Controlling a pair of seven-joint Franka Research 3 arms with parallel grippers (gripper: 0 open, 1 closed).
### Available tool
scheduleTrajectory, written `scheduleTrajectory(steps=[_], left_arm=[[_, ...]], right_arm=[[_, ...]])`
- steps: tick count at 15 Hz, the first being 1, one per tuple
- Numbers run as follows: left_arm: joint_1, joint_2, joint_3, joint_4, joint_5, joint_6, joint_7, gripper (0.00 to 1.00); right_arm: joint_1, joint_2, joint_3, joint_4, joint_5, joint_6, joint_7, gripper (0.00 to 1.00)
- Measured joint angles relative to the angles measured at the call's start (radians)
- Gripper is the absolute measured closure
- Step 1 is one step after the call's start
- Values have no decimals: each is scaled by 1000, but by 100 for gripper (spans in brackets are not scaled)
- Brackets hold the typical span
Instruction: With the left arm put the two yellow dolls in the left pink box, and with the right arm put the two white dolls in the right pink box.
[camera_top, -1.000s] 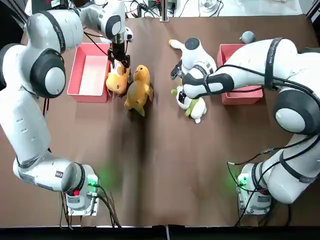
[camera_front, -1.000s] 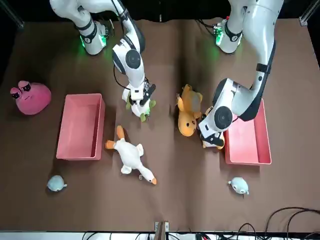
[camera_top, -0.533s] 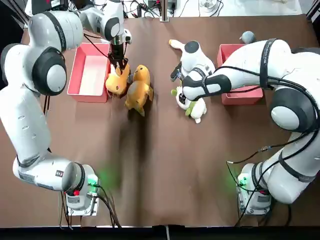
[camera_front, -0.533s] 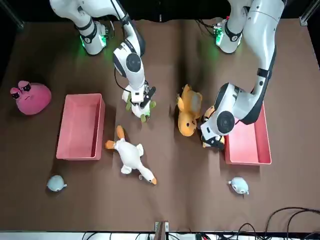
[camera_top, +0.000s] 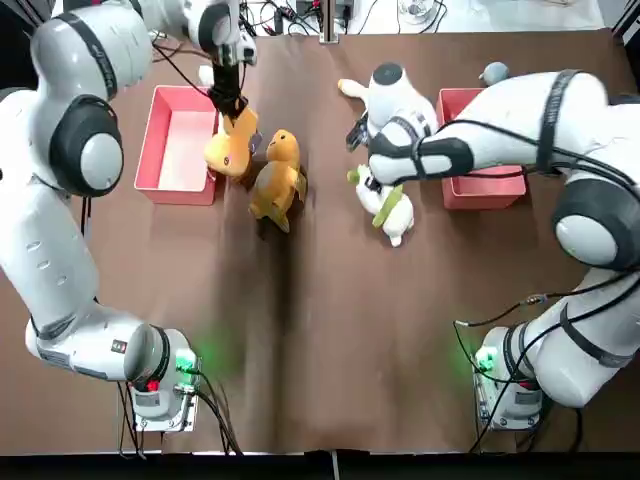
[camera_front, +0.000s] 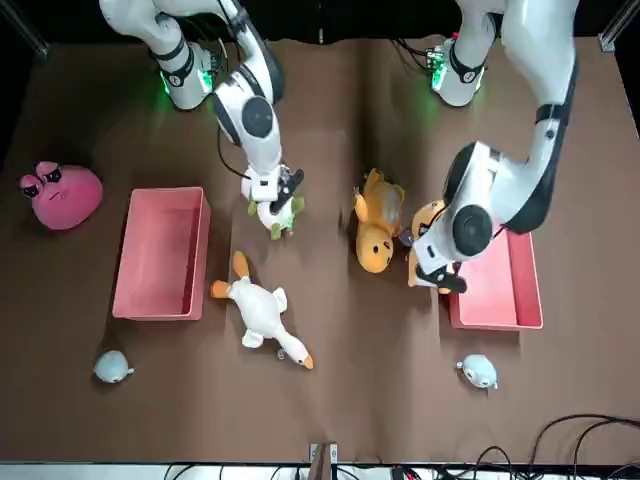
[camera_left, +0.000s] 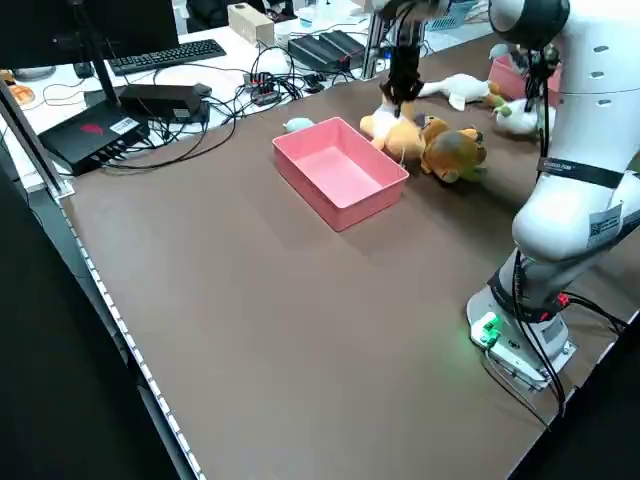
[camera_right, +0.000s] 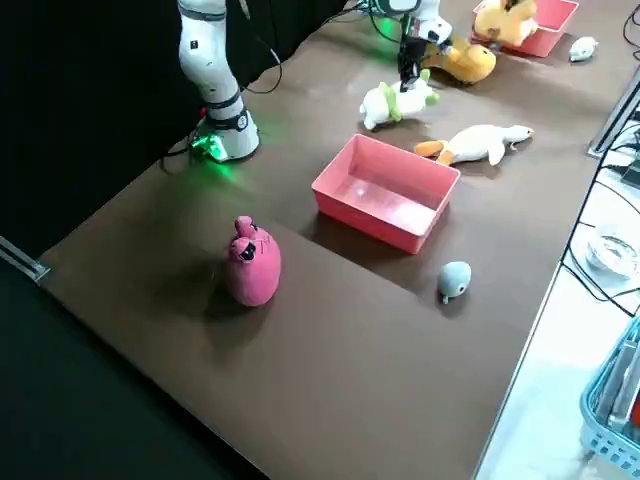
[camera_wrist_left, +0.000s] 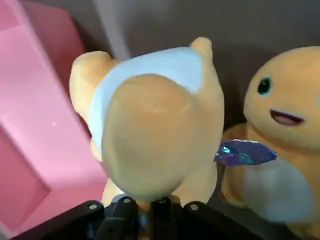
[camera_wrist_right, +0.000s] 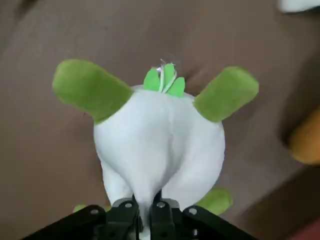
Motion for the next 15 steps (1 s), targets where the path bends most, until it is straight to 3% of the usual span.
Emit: scheduleTrajectory(steps=[4,7,9,12,15], left_arm=[[45,-88,1,60,1,-159,-11,92],[201,-102,4,59,4,-172,6,92],[314,-81,5,55,4,-170,34,92],[396,-18,5,50,3,-157,40,92],[425,70,5,45,3,-101,37,92]], right_arm=[[-115,-173,-4,2,0,-114,-8,93],[-241,-265,-6,-6,-1,-193,-151,93],[-353,-289,-8,-25,-1,-207,-350,93],[-519,-290,-13,-86,-1,-180,-623,93],[-559,-286,-12,-178,-1,-77,-713,93]])
